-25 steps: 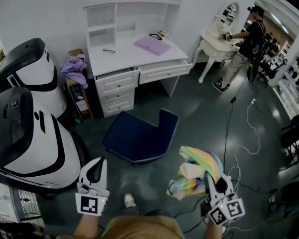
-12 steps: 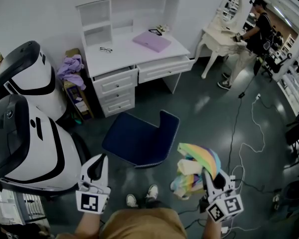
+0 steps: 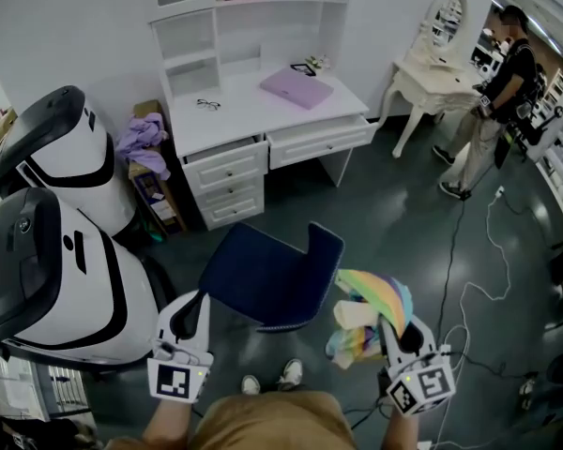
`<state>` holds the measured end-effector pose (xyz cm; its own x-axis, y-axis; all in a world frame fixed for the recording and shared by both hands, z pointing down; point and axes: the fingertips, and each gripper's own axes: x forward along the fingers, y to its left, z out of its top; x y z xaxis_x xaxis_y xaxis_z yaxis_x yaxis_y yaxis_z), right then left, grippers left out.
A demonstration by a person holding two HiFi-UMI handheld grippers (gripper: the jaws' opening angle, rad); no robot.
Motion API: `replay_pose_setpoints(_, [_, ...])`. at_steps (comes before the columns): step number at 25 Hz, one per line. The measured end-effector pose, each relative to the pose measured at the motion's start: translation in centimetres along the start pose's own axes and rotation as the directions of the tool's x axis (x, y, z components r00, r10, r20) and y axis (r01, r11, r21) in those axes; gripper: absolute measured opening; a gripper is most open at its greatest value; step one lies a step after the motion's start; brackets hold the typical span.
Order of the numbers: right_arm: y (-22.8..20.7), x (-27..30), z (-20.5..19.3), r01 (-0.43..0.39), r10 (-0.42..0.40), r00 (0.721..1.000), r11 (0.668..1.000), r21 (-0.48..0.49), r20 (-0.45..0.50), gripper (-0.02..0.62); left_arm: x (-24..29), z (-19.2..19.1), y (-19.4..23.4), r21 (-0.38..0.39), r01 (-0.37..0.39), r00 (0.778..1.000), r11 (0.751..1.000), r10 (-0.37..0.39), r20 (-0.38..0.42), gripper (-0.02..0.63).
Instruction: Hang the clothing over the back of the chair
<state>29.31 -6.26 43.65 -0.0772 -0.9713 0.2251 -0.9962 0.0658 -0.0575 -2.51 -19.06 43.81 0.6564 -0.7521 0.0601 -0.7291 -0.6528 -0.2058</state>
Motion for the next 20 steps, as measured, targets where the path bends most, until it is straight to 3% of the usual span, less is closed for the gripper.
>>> replay_pose_setpoints(10, [-3.2,3.4,-0.3,0.000,-0.002,1.000,0.999,-0.034,-0.031,0.092,1.4,0.2,1.7,0.003,-0.056,0.998,0.998,0.056,-0.015,0.005])
replay_pose_setpoints(20, [-4.6,7.1,-0.8,-0.048,0.045,0.997,0.997,-0.053,-0.056,0.092,2.4,0.3,2.1,0.024,-0.103,0.994,0.994,0.104,-0.034,0.005])
